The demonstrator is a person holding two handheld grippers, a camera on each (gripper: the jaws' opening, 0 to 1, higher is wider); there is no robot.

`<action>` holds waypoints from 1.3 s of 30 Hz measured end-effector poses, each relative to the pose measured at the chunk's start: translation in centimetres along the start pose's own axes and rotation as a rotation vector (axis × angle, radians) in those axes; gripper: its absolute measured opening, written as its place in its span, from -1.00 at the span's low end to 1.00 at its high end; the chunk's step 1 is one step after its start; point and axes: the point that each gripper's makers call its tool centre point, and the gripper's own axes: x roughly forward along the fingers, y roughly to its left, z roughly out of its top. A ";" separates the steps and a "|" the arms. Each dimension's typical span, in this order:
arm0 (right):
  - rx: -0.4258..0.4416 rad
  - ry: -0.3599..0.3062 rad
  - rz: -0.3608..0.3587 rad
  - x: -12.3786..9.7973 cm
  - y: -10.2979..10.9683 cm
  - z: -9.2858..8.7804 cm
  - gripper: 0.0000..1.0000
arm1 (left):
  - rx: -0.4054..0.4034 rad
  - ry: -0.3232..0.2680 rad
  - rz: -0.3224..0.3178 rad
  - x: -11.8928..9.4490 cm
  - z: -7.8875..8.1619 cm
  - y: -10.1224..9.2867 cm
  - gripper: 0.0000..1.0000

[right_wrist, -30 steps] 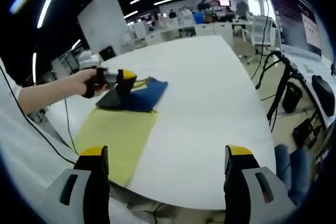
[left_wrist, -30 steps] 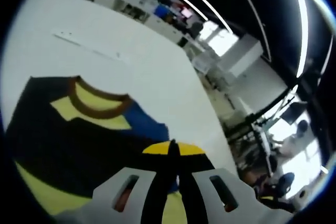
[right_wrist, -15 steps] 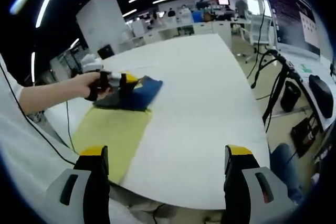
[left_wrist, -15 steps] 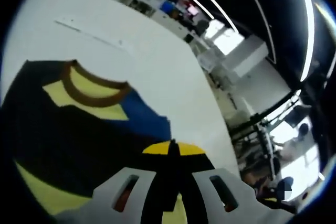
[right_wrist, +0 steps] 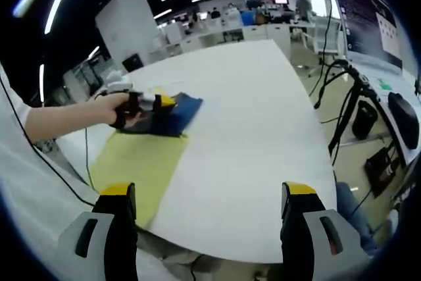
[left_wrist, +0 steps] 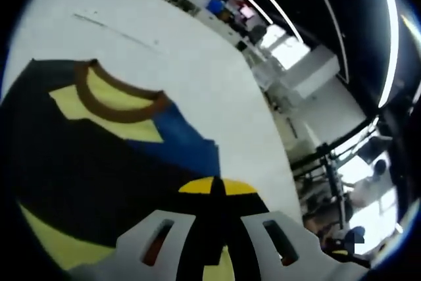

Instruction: Fold the garment on the visible template until the final outline fits inside the template.

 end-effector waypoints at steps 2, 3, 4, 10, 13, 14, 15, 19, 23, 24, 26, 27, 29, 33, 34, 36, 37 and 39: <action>0.001 0.001 -0.001 0.0 -0.1 0.0 0.82 | -0.004 0.003 -0.002 0.1 -0.1 0.1 -1.00; 0.001 0.000 -0.001 0.0 -0.2 0.0 0.82 | -0.007 0.006 -0.003 0.3 -0.3 0.2 -1.00; 0.002 0.000 -0.002 0.0 -0.2 0.0 0.82 | -0.008 0.007 -0.004 0.3 -0.4 0.2 -1.00; 0.003 0.005 -0.004 -0.1 -0.5 -0.2 0.82 | -0.039 0.013 -0.008 0.7 -1.0 0.7 -1.00; 0.005 0.006 -0.004 -0.2 -0.6 -0.2 0.82 | -0.050 0.009 -0.013 0.9 -1.0 0.8 -1.00; 0.006 0.007 -0.005 -0.2 -0.7 -0.3 0.82 | -0.055 0.009 -0.016 1.0 -1.1 0.8 -1.00; 0.006 0.007 -0.006 -0.2 -0.7 -0.3 0.82 | -0.057 0.009 -0.017 1.0 -1.1 0.9 -1.00; 0.005 0.007 -0.006 -0.3 -0.9 -0.2 0.82 | -0.083 0.003 -0.025 1.3 -1.1 1.1 -1.00; 0.002 0.007 -0.007 -0.4 -1.1 0.0 0.82 | -0.088 -0.003 -0.040 1.5 -1.2 1.0 -0.99; 0.001 0.006 -0.007 -0.4 -1.1 0.0 0.82 | -0.089 -0.006 -0.045 1.5 -1.2 0.9 -0.99; 0.000 0.005 -0.007 -0.4 -1.2 0.1 0.82 | -0.092 -0.007 -0.055 1.6 -1.2 0.8 -0.98; -0.001 0.006 -0.006 -0.4 -1.2 0.1 0.82 | -0.095 -0.011 -0.063 1.6 -1.2 0.7 -0.98; -0.002 0.007 -0.006 -0.3 -1.2 0.1 0.82 | -0.100 -0.015 -0.075 1.7 -1.2 0.5 -0.98; -0.001 0.006 -0.004 -0.3 -1.2 0.1 0.82 | -0.105 -0.010 -0.076 1.9 -1.3 0.5 -0.97; -0.001 0.007 -0.003 -0.3 -1.2 0.1 0.82 | -0.107 -0.010 -0.077 1.9 -1.3 0.5 -0.97; -0.002 0.008 -0.003 -0.3 -1.2 0.2 0.82 | -0.113 -0.009 -0.091 2.0 -1.3 0.3 -1.00; -0.002 0.007 -0.003 -0.2 -1.2 0.2 0.82 | -0.116 -0.008 -0.096 2.0 -1.3 0.2 -0.99; -0.002 0.006 -0.003 -0.2 -1.3 0.3 0.82 | -0.123 -0.003 -0.099 2.0 -1.4 0.1 -0.93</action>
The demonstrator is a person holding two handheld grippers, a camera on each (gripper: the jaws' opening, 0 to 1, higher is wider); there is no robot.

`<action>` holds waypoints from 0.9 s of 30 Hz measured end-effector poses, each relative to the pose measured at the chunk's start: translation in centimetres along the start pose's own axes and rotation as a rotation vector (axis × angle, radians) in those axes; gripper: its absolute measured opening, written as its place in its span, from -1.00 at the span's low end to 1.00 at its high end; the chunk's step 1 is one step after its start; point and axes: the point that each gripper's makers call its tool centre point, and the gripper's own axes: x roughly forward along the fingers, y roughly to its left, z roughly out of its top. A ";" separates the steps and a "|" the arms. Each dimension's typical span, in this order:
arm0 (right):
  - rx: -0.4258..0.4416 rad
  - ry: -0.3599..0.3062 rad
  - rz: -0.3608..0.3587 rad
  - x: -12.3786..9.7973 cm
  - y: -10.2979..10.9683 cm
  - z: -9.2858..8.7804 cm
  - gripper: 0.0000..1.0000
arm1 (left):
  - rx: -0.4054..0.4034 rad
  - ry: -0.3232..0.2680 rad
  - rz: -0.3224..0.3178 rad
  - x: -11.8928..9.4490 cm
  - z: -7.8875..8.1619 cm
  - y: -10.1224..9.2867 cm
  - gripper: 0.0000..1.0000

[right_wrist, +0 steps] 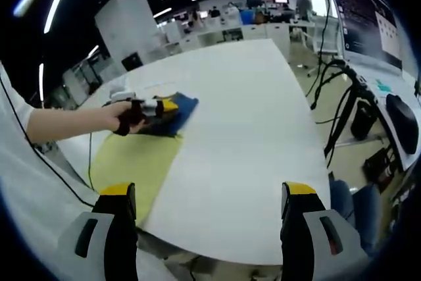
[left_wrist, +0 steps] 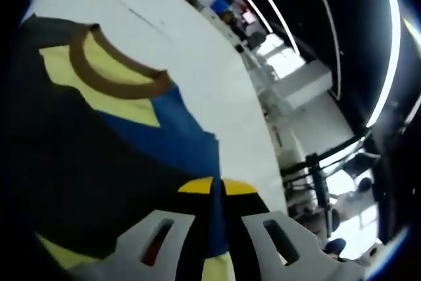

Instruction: Fold the garment on the visible template until the final outline fits inside the template.

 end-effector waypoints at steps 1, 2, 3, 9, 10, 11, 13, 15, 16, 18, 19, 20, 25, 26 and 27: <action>0.000 0.000 0.000 0.0 0.0 0.0 0.82 | -0.006 0.002 0.000 0.0 0.0 0.0 -0.89; -0.001 -0.001 0.000 0.0 0.0 0.1 0.82 | -0.009 0.002 0.001 0.0 -0.1 0.0 -0.85; -0.001 -0.002 0.001 0.1 0.0 0.2 0.82 | -0.010 0.004 0.003 0.0 -0.1 0.1 -0.82; -0.003 -0.006 0.002 0.2 0.2 0.4 0.82 | -0.012 0.008 0.004 -0.2 -0.1 0.2 -0.79; -0.003 -0.006 0.003 0.2 0.3 0.4 0.82 | -0.011 0.009 0.003 -0.3 0.0 0.2 -0.78; -0.004 -0.006 0.004 0.2 0.4 0.4 0.82 | -0.011 0.009 0.002 -0.3 0.0 0.2 -0.78; -0.005 -0.005 0.007 0.4 0.6 0.4 0.82 | -0.008 0.010 0.002 -0.5 0.1 0.3 -0.77; -0.006 -0.005 0.011 0.5 0.9 0.4 0.82 | -0.004 0.012 0.003 -0.7 0.1 0.4 -0.77; -0.006 -0.006 0.013 0.5 1.0 0.4 0.82 | -0.004 0.013 0.003 -0.9 0.1 0.4 -0.77; -0.008 -0.006 0.015 0.6 1.3 0.4 0.82 | 0.000 0.013 0.000 -1.2 0.3 0.4 -0.75; -0.009 -0.006 0.017 0.7 1.5 0.5 0.82 | 0.001 0.012 -0.003 -1.3 0.4 0.4 -0.74; -0.009 -0.007 0.019 0.8 1.6 0.5 0.82 | 0.003 0.009 -0.006 -1.5 0.5 0.4 -0.73; -0.014 -0.010 0.022 1.0 2.1 0.7 0.82 | 0.023 0.003 -0.013 -2.3 1.1 0.6 -0.69; -0.015 -0.010 0.022 1.0 2.2 0.7 0.82 | 0.027 0.002 -0.014 -2.4 1.2 0.7 -0.68; -0.016 -0.011 0.025 1.1 2.3 0.8 0.82 | 0.035 0.000 -0.014 -2.7 1.3 0.8 -0.67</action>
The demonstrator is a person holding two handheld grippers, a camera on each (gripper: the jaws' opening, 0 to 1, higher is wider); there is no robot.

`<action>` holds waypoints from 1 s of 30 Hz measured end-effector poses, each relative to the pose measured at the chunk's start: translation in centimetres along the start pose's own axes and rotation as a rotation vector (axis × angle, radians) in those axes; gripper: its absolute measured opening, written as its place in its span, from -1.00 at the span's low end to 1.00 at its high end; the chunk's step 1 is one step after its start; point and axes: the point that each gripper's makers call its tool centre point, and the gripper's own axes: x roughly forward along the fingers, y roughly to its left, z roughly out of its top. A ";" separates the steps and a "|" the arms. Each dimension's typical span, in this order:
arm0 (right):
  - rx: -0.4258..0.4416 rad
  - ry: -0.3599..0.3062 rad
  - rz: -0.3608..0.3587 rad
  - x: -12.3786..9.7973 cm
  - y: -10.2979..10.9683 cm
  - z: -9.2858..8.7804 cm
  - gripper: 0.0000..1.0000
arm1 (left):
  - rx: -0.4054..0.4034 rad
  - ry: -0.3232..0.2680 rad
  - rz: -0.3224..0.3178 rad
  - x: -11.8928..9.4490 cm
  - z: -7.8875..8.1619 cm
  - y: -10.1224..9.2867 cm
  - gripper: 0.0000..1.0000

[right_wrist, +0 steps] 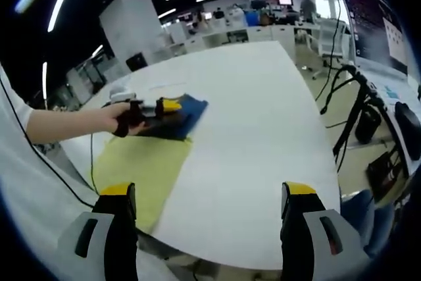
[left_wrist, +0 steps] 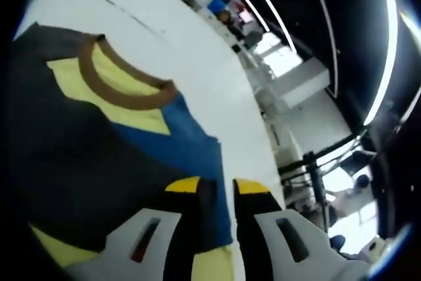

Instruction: Fold the garment on the visible template until the final outline fits inside the template.

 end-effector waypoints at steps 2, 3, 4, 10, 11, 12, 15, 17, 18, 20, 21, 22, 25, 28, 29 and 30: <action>-0.002 0.000 0.003 0.1 0.2 0.1 0.82 | 0.013 0.000 0.000 -0.3 0.2 0.1 -0.64; -0.004 0.001 0.005 0.3 0.4 0.1 0.82 | 0.025 -0.001 0.000 -0.6 0.3 0.2 -0.63; -0.006 0.000 0.007 0.4 0.6 0.1 0.82 | 0.035 -0.002 0.000 -0.8 0.5 0.3 -0.62; -0.016 -0.002 0.034 1.4 2.1 0.5 0.82 | 0.097 -0.001 0.006 -2.4 1.2 0.9 -0.53; -0.018 -0.002 0.039 1.6 2.3 0.6 0.82 | 0.106 -0.001 0.010 -2.8 1.3 1.1 -0.51; -0.021 -0.002 0.045 1.8 2.7 0.6 0.82 | 0.115 -0.002 0.011 -3.1 1.4 1.2 -0.50; -0.029 0.001 0.060 2.5 3.5 0.8 0.81 | 0.161 0.003 0.022 -4.3 1.8 1.8 -0.46; -0.034 0.000 0.072 2.9 4.1 0.9 0.81 | 0.185 0.010 0.026 -5.1 1.9 2.2 -0.43; -0.035 0.000 0.076 3.1 4.3 1.0 0.81 | 0.190 0.011 0.027 -5.4 2.0 2.3 -0.41; -0.041 0.003 0.087 3.6 4.8 1.1 0.81 | 0.199 0.010 0.030 -6.3 2.2 2.6 -0.37; -0.045 0.004 0.095 3.9 5.2 1.2 0.81 | 0.204 0.010 0.032 -6.6 2.3 2.8 -0.35; -0.048 0.006 0.101 4.2 5.4 1.2 0.81 | 0.211 0.009 0.038 -7.1 2.4 3.1 -0.34; -0.061 0.010 0.121 4.8 6.2 1.5 0.81 | 0.231 0.010 0.048 -8.2 2.7 3.6 -0.28; -0.068 0.008 0.135 5.5 6.7 1.9 0.81 | 0.253 0.014 0.060 -9.4 2.9 4.2 -0.22; -0.071 0.007 0.140 5.7 6.9 2.0 0.81 | 0.256 0.015 0.062 -9.7 3.0 4.3 -0.20; -0.073 0.007 0.144 5.8 7.0 2.1 0.81 | 0.257 0.014 0.064 -10.0 3.1 4.5 -0.18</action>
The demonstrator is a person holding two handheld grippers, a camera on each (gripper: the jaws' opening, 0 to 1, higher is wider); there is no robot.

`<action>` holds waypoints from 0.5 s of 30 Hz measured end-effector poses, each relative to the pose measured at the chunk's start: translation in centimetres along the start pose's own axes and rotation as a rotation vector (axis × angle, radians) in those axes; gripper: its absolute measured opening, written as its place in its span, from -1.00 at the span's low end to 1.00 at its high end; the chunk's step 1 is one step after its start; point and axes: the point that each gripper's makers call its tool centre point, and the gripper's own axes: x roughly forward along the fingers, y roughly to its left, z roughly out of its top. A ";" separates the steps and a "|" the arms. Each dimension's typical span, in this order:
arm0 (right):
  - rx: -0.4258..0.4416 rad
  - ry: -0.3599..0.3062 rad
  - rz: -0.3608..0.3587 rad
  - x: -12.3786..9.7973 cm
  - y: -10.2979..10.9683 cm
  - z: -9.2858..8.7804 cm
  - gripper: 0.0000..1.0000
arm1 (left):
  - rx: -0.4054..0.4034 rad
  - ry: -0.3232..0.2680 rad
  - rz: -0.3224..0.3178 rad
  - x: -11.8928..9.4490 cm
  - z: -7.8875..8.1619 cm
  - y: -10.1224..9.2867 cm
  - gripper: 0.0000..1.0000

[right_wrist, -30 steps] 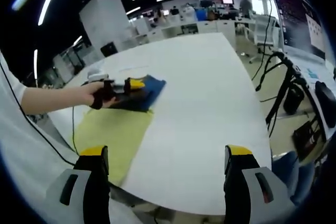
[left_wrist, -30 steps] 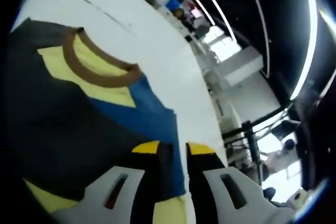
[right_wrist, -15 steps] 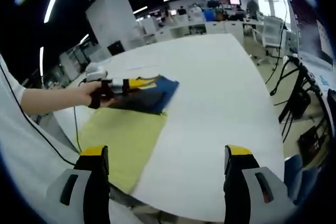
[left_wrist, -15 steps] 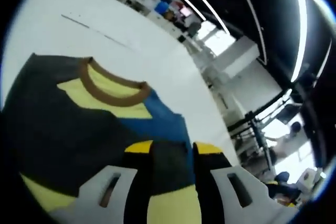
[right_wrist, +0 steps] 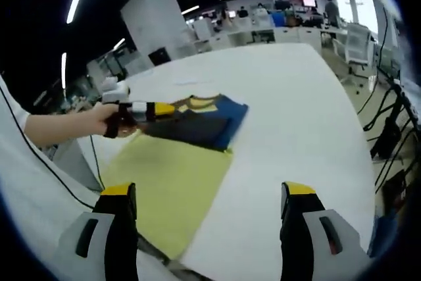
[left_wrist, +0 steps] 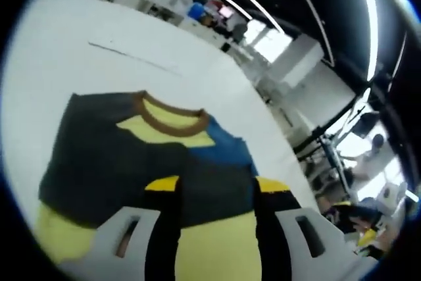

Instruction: Fold the garment on the visible template until the final outline fits inside the template.

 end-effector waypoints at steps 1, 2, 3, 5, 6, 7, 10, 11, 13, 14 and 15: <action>-0.003 0.000 0.003 0.1 0.1 0.1 0.81 | 0.000 0.000 0.002 -0.2 0.0 0.2 -0.16; -0.007 0.001 0.007 0.3 0.2 0.2 0.81 | 0.001 -0.001 0.007 -0.6 0.1 0.4 -0.13; -0.011 0.002 0.012 0.5 0.3 0.3 0.81 | 0.005 -0.002 0.011 -0.9 0.1 0.7 -0.10; -0.016 0.004 0.019 0.8 0.5 0.4 0.80 | 0.010 0.003 0.017 -1.6 0.1 1.1 -0.05; -0.018 0.005 0.022 0.9 0.6 0.4 0.80 | 0.011 0.003 0.022 -1.9 0.1 1.3 -0.03; -0.021 0.007 0.027 1.0 0.7 0.4 0.80 | 0.011 0.001 0.027 -2.3 0.1 1.6 -0.01; -0.025 0.009 0.037 1.3 1.0 0.4 0.80 | 0.001 -0.009 0.055 -3.6 0.2 2.6 0.04; -0.027 0.011 0.040 1.4 1.1 0.4 0.80 | -0.001 -0.012 0.061 -3.9 0.2 2.9 0.07; -0.033 0.016 0.048 1.6 1.4 0.4 0.80 | -0.005 -0.016 0.076 -4.7 0.1 3.5 0.13; -0.035 0.018 0.052 1.6 1.5 0.3 0.80 | -0.007 -0.020 0.087 -5.2 0.1 3.9 0.15; -0.037 0.019 0.055 1.6 1.6 0.3 0.80 | -0.008 -0.022 0.093 -5.5 0.0 4.1 0.17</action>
